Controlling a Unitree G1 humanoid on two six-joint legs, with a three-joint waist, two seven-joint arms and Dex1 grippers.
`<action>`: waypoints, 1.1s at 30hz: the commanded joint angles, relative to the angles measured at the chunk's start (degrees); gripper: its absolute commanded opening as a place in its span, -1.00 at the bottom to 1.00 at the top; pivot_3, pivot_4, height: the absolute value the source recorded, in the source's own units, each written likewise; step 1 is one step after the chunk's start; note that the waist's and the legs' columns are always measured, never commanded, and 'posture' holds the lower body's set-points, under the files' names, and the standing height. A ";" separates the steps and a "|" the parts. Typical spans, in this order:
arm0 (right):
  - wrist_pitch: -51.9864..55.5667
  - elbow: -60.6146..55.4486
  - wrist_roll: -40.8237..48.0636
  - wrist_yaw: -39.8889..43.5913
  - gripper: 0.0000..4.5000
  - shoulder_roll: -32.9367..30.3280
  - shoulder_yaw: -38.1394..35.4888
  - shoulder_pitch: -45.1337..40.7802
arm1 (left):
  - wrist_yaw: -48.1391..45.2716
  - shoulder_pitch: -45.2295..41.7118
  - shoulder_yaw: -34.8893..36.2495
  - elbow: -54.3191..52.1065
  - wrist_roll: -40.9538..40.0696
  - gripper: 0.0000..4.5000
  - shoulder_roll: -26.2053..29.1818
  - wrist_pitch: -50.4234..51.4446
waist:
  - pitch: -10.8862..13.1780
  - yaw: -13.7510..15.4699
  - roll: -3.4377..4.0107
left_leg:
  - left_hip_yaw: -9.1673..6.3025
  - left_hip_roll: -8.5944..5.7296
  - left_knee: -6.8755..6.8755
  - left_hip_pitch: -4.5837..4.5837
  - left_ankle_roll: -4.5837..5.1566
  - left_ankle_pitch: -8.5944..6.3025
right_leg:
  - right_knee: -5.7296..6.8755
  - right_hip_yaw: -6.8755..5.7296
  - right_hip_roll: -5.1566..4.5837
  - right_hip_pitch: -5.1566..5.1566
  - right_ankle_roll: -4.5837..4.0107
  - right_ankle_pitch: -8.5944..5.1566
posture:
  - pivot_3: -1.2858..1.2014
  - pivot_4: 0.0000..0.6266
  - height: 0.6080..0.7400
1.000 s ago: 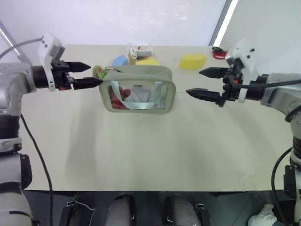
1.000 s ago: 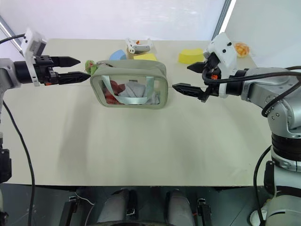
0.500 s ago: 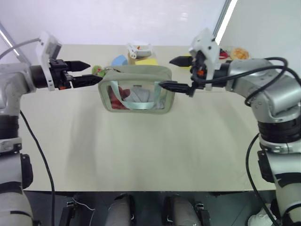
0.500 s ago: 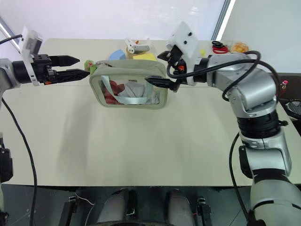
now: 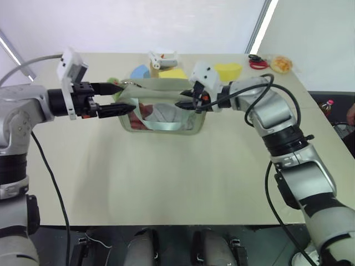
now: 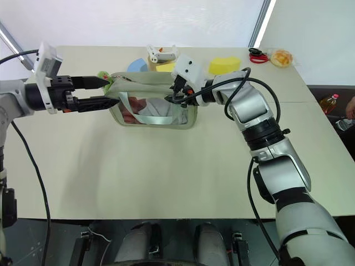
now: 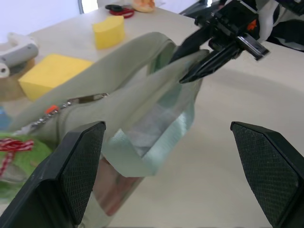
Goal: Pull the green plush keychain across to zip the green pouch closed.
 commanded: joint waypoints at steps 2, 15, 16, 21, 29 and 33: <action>-3.60 -4.80 -0.85 0.42 -0.95 0.96 -2.19 -2.03 | 0.55 -1.70 2.42 0.64 -0.07 1.00 2.01 -1.40 | 0.00 0.02 0.00 | 0.00 0.00 0.00 0.00 0.00 0.00 | 0.00 0.00 0.00 0.00 0.00 0.00 | 0.03 -0.52 1.00; 1.78 -19.05 2.50 5.97 -0.95 -3.16 -3.52 6.68 | 0.43 -2.54 1.82 1.15 -0.55 1.00 2.95 -1.30 | 0.00 0.24 0.01 | -0.01 -0.01 0.01 -0.01 0.00 0.00 | -0.01 -0.01 0.00 0.02 0.00 0.00 | 0.03 -0.52 1.00; 2.53 -19.34 2.42 5.75 -0.95 -3.14 -3.35 7.20 | 0.31 -2.56 1.55 1.08 -0.50 1.00 2.94 -1.32 | 0.01 0.14 0.01 | -0.01 -0.01 0.00 -0.01 0.00 0.00 | -0.01 -0.01 0.01 0.01 0.00 0.00 | 0.03 -0.52 1.00; 5.88 -22.43 3.68 6.02 -0.95 -2.77 -3.14 8.32 | 0.46 -3.31 1.58 2.01 -0.28 1.00 2.83 -1.58 | 0.00 0.12 0.01 | 0.00 0.00 0.01 0.00 0.00 0.00 | -0.01 -0.01 0.01 0.01 0.00 0.00 | 0.03 -0.52 1.00; 14.04 -29.61 6.62 5.18 -0.34 -8.04 -9.40 6.72 | -1.56 -4.60 1.40 10.44 4.06 1.00 6.51 -6.98 | 0.01 0.26 0.01 | 0.01 0.00 0.00 -0.01 0.00 0.00 | -0.01 -0.01 0.01 -0.02 0.00 0.00 | 0.03 -0.52 1.00; 18.35 -33.85 9.30 5.26 -0.34 -12.59 -12.64 8.22 | -3.48 -5.07 0.86 16.72 6.79 1.00 9.26 -11.01 | 0.00 0.38 0.00 | 0.01 -0.01 0.01 0.01 0.00 0.00 | -0.08 -0.01 0.01 0.02 0.00 0.00 | 0.03 -0.52 1.00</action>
